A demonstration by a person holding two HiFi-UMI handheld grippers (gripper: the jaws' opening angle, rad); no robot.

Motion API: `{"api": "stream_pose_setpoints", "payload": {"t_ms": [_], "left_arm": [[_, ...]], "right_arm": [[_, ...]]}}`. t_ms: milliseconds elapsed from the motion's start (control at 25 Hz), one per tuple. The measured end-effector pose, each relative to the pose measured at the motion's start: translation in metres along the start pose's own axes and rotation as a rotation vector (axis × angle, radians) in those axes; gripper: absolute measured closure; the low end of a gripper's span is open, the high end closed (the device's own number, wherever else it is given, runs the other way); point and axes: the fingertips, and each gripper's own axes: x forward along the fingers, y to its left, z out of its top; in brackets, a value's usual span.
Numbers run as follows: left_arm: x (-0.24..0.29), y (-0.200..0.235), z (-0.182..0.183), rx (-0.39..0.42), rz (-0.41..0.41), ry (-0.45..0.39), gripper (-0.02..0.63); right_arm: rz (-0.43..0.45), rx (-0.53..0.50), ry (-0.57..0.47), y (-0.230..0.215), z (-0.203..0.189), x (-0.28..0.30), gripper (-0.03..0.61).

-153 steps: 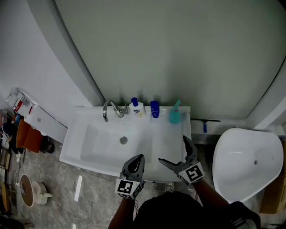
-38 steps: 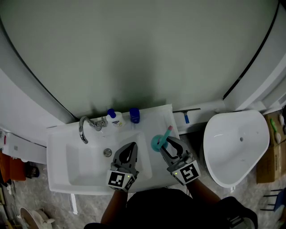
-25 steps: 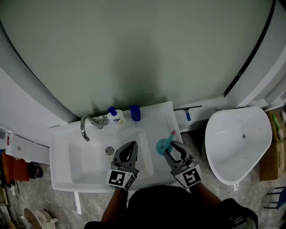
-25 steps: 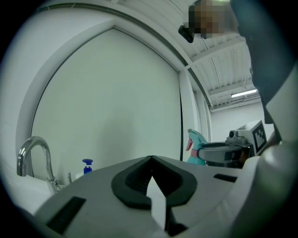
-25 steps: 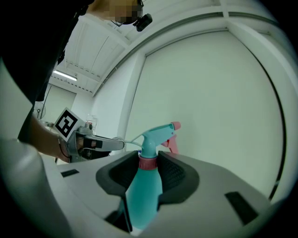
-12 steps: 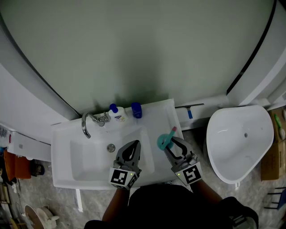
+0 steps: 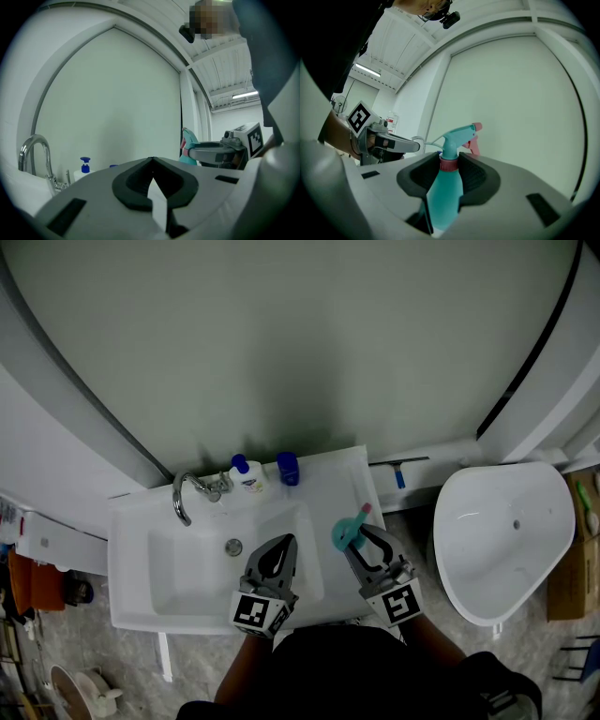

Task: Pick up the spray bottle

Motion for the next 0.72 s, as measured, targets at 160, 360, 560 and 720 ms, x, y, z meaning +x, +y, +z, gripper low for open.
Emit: {"api": "stream_pose_setpoints", "payload": {"t_ms": [160,360,560,720], "left_arm": [[-0.0029,-0.0019,-0.0002,-0.002,0.002,-0.002,0.618],[-0.0046,-0.0035,-0.0015,-0.003,0.009,0.002,0.618],[-0.0057,-0.0079,-0.0009,0.001,0.009,0.001,0.618],[-0.0057,-0.0101,0.0020,0.002,0.010,-0.004,0.618]], "right_arm": [[-0.001,-0.002,0.008,-0.0003,-0.0021,-0.0004,0.448],[-0.002,0.021,0.001,-0.0019,-0.0033,0.0010,0.448],[0.008,0.021,0.003,-0.0022,-0.0044,0.0009,0.448],[0.012,0.019,-0.005,-0.0031,-0.0040,0.0024,0.448]]}}
